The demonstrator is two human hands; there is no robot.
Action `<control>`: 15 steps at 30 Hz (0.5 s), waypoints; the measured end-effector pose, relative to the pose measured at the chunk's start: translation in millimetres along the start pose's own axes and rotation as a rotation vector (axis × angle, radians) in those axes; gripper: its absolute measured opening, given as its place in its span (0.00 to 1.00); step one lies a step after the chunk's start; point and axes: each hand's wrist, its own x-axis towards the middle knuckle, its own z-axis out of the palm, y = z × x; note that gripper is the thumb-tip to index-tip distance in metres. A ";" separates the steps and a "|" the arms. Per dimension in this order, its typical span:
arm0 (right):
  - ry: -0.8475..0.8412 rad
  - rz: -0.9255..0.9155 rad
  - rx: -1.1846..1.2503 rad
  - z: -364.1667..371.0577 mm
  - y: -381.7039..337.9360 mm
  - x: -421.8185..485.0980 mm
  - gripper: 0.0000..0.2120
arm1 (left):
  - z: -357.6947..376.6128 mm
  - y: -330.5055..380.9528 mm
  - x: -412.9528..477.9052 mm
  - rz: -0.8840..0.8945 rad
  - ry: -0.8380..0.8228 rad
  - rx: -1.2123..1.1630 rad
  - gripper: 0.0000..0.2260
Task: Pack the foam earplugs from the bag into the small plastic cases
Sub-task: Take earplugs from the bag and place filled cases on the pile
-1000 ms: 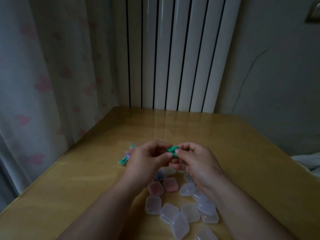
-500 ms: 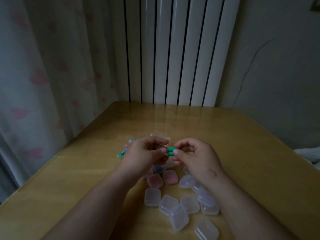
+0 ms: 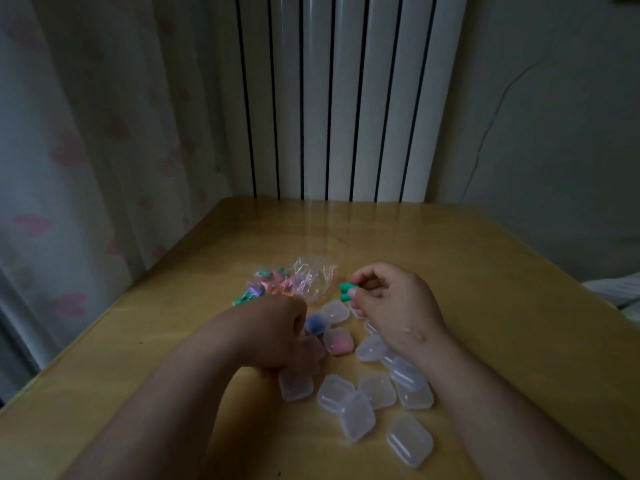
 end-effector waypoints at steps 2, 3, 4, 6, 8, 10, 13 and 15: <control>0.003 -0.003 0.004 0.1 -0.7 0.1 0.13 | -0.8 -0.7 -1.9 0.020 -0.008 -0.056 0.15; 0.006 -0.004 0.004 0.1 -0.7 0.2 0.14 | -1.4 -1.2 -3.2 0.031 -0.005 -0.074 0.14; 0.006 -0.005 0.003 0.0 -0.6 0.0 0.14 | -2.2 -2.4 -4.4 0.039 0.006 -0.107 0.13; 0.004 -0.005 -0.001 -1.0 -0.8 -1.1 0.14 | -4.3 -3.9 -6.1 0.054 0.028 -0.271 0.09; 0.008 -0.010 0.000 -2.5 -2.3 -1.7 0.14 | -6.8 -3.8 -7.5 0.091 0.069 -0.495 0.02; -0.001 -0.006 -0.020 -3.7 -4.0 -1.5 0.12 | -7.8 -2.7 -7.2 0.117 0.122 -0.687 0.05; -0.073 0.003 -0.102 -5.3 -6.9 -2.9 0.11 | -3.9 -3.6 -0.3 0.138 0.184 -0.923 0.09; -0.122 0.022 -0.109 -7.3 -10.4 -4.6 0.11 | -0.8 -7.2 5.3 0.137 0.169 -1.053 0.09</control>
